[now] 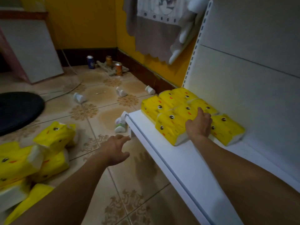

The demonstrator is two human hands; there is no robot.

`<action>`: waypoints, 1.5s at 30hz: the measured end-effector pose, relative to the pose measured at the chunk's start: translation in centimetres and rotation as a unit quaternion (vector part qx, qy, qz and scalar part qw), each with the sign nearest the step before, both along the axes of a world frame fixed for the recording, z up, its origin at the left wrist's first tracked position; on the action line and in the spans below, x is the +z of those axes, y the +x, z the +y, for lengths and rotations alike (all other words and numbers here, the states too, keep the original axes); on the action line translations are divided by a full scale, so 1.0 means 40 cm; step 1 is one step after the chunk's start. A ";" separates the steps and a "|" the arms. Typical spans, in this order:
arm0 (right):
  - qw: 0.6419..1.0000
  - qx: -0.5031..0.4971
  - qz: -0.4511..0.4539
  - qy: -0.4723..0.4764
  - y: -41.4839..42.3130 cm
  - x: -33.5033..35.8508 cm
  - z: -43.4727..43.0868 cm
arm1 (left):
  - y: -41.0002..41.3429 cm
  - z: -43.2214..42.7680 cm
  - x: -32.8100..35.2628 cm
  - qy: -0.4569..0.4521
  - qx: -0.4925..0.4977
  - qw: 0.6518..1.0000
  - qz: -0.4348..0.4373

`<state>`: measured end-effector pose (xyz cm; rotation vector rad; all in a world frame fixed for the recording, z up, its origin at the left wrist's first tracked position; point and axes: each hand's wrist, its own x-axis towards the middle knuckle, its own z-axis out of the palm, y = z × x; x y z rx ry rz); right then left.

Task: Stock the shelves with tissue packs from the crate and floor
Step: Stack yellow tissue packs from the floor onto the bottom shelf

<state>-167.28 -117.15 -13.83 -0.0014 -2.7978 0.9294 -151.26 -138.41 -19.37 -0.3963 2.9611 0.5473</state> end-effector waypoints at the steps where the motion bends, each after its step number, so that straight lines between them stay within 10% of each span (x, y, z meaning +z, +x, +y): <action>1: 1.000 0.029 0.003 -0.002 0.011 -0.002 -0.051 | 0.023 -0.019 -0.002 -0.009 0.013 1.000 -0.010; 9: 0.964 0.260 -0.051 0.003 0.211 -0.077 -0.452 | 0.237 -0.176 -0.048 -0.013 0.145 0.987 -0.062; 20: 0.810 0.533 -0.243 -0.007 0.499 -0.240 -0.724 | 0.447 -0.398 -0.083 -0.048 0.431 0.901 0.035; 33: 0.750 0.501 -0.412 -0.130 0.609 -0.288 -0.853 | 0.537 -0.480 -0.140 0.176 0.496 0.847 0.074; 45: 0.801 0.403 -0.387 -0.217 0.585 -0.227 -0.817 | 0.500 -0.468 -0.031 0.204 0.497 0.817 0.207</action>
